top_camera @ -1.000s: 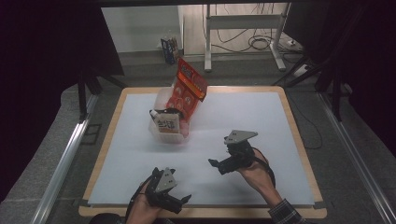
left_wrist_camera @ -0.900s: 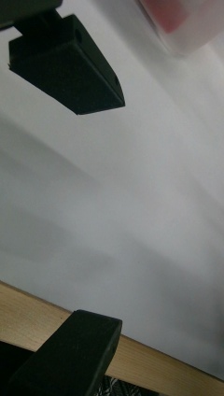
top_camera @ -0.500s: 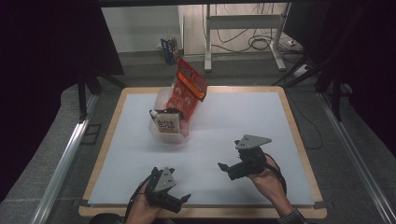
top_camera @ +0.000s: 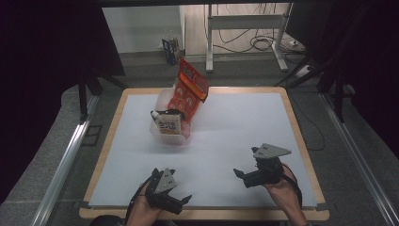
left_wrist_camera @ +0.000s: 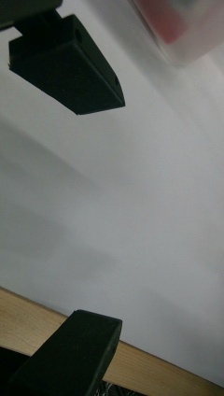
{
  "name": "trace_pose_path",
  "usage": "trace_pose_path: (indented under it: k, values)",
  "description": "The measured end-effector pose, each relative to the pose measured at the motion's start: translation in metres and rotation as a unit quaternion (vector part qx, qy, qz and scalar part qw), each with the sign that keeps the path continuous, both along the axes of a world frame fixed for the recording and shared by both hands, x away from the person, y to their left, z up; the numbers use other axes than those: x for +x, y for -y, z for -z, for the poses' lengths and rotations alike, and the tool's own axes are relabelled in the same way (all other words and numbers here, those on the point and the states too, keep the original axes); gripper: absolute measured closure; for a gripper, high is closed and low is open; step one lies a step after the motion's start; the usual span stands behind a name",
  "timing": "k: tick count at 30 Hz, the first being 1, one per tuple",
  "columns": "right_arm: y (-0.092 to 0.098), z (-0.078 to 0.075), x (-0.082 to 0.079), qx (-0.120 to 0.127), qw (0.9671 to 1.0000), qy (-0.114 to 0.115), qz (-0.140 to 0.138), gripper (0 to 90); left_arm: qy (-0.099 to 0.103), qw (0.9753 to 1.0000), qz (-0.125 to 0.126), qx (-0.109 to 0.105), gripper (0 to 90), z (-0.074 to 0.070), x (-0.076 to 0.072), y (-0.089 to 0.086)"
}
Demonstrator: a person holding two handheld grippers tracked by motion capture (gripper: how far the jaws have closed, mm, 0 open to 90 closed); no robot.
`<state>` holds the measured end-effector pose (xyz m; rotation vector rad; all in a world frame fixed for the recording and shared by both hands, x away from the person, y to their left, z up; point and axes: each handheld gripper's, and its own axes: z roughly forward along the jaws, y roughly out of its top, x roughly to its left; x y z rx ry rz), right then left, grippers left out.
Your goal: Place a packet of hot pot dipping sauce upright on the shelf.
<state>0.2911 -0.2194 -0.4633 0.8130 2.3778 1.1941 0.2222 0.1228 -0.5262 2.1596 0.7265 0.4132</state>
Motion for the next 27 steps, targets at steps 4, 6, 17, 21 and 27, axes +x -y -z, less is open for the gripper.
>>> trace_pose_path:
  k: [4, 6, 17, 21, 27]
  values:
    - [0.012, 0.001, -0.005, 0.004, 0.9999, 0.006, 0.014, 0.0, 0.0, 1.0, 0.0, 0.002, 0.0, 0.0, 0.0, 0.0]
    - [0.016, 0.002, -0.008, 0.006, 0.9998, 0.006, 0.02, 0.0, 0.0, 1.0, 0.0, 0.002, 0.0, 0.0, 0.0, 0.0]
    - [0.044, 0.011, -0.021, 0.006, 0.9986, 0.004, 0.052, 0.0, -0.009, 0.9999, -0.006, 0.011, 0.0, 0.003, 0.003, -0.002]
    - [0.052, 0.017, -0.023, -0.002, 0.998, -0.007, 0.063, 0.0, -0.015, 0.9997, -0.009, 0.019, 0.0, 0.005, 0.004, -0.002]
    - [0.06, 0.028, -0.026, -0.011, 0.9968, -0.034, 0.072, 0.0, -0.022, 0.9994, -0.012, 0.025, 0.0, 0.007, 0.006, -0.002]
